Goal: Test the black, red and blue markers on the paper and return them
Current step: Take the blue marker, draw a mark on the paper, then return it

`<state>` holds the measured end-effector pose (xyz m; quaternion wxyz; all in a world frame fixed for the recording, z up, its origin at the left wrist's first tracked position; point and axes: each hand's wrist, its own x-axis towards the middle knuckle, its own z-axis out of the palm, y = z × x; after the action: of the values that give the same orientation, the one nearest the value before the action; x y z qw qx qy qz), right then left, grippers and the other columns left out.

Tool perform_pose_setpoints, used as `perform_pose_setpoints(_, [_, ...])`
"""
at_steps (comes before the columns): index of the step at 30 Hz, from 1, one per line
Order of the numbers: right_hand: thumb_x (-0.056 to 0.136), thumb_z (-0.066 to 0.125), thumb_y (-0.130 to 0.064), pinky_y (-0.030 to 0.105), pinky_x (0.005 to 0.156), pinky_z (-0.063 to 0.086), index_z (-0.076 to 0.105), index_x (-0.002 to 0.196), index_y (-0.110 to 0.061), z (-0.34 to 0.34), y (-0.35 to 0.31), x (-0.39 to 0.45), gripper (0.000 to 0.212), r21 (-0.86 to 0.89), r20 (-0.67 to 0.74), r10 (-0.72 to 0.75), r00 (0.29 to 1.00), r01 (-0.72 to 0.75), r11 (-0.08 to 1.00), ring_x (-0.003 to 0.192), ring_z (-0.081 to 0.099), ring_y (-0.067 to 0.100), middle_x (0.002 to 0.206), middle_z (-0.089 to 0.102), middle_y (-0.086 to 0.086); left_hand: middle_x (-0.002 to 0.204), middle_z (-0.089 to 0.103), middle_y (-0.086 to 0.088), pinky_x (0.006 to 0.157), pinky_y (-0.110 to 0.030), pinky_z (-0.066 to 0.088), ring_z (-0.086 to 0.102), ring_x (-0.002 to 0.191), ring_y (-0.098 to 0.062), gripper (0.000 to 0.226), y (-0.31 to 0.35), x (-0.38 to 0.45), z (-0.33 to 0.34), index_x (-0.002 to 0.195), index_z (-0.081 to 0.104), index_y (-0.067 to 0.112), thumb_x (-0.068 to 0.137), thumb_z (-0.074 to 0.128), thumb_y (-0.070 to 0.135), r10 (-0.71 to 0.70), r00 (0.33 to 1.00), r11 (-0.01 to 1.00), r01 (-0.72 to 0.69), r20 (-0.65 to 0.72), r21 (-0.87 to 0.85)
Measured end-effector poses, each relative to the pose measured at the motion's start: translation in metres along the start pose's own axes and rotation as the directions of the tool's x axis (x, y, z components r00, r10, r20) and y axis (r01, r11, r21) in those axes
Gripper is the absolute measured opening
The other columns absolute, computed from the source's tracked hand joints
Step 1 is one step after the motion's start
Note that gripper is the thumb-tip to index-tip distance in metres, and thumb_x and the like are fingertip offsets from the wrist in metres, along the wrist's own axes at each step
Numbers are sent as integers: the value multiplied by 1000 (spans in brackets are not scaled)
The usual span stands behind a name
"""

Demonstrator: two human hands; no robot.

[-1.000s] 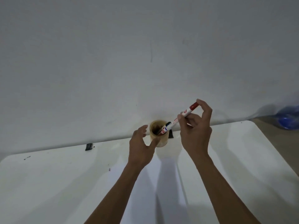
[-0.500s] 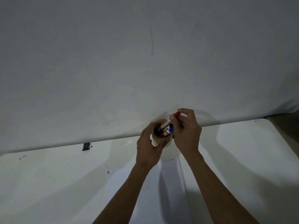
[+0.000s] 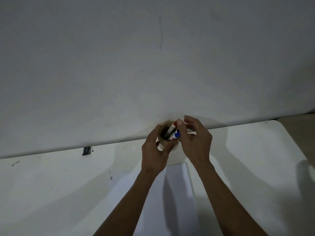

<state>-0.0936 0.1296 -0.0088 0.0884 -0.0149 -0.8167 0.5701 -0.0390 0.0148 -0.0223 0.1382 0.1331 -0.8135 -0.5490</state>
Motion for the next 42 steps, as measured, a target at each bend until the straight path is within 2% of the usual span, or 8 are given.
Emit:
perform_pose_setpoints(5, [74, 90, -32, 7, 70, 50, 66, 91, -21, -10, 3, -18, 31, 29, -34, 105, 994, -104, 994, 84, 68, 1, 87, 69, -12, 122, 57, 41, 102, -25, 53, 53, 121, 13, 71, -7, 0, 1, 126, 44, 65, 83, 80, 21, -34, 999, 999, 34, -6, -23])
perform_pose_setpoints(10, [75, 90, -28, -1, 72, 42, 73, 80, -10, -1, 7, -19, 25, 5, -28, 138, 990, -138, 990, 77, 65, 2, 77, 70, -4, 120, 55, 47, 93, -7, 47, 52, 117, 19, 73, -5, -1, 0, 123, 42, 68, 84, 79, 20, -17, 1000, 1000, 17, 10, -19])
perform_pose_setpoints(15, [80, 86, -26, -1, 71, 42, 76, 81, -9, -3, 2, -15, 20, 26, -49, 137, 989, -136, 990, 76, 66, 6, 77, 71, -2, 123, 59, 38, 94, -13, 51, 55, 120, 13, 67, -6, -1, -1, 127, 47, 57, 84, 78, 16, -6, 1000, 1000, 6, 11, -19])
perform_pose_setpoints(25, [84, 78, -41, 56, 85, 61, 69, 77, -33, -51, -34, 8, 14, 400, -222, 208, 953, -106, 911, 84, 77, 25, 81, 79, 3, 129, 66, 14, 100, -33, 56, 60, 121, -5, 60, -12, 0, 0, 137, 53, 33, 84, 77, 14, -69, 997, 997, 70, 46, -14])
perform_pose_setpoints(30, [97, 69, -28, 50, 77, 63, 62, 86, -23, -67, -47, 4, 14, 497, -243, 194, 950, -50, 867, 79, 78, 27, 80, 73, 2, 133, 64, 14, 98, -37, 57, 59, 125, -7, 62, -14, 3, -1, 141, 50, 32, 86, 77, 21, -86, 994, 996, 84, 65, 36])
perform_pose_setpoints(34, [97, 69, -29, 39, 66, 61, 64, 88, -23, -67, -47, -14, 12, 425, -183, 220, 958, -124, 897, 63, 73, 20, 81, 68, 4, 123, 57, 40, 92, -30, 55, 55, 114, 13, 63, -7, 0, -9, 135, 46, 46, 85, 78, 26, -109, 988, 991, 100, 106, 94])
perform_pose_setpoints(37, [90, 78, -26, 34, 63, 58, 67, 92, -20, -62, -42, -38, 12, 377, -64, 264, 962, -222, 899, 58, 69, 18, 72, 71, -2, 149, 50, 10, 98, -35, 54, 50, 132, -10, 79, -8, -10, -23, 151, 38, 27, 84, 78, 35, -158, 985, 981, 149, 64, 122])
perform_pose_setpoints(42, [67, 95, -18, 44, 77, 61, 69, 94, -19, -43, -44, -91, 38, 147, 219, 240, 946, -275, 950, 71, 70, 21, 81, 77, 6, 121, 70, 10, 79, -3, 47, 63, 107, 0, 43, 15, -52, -83, 130, 65, 26, 91, 68, 43, -182, 983, 980, 181, 10, 81])
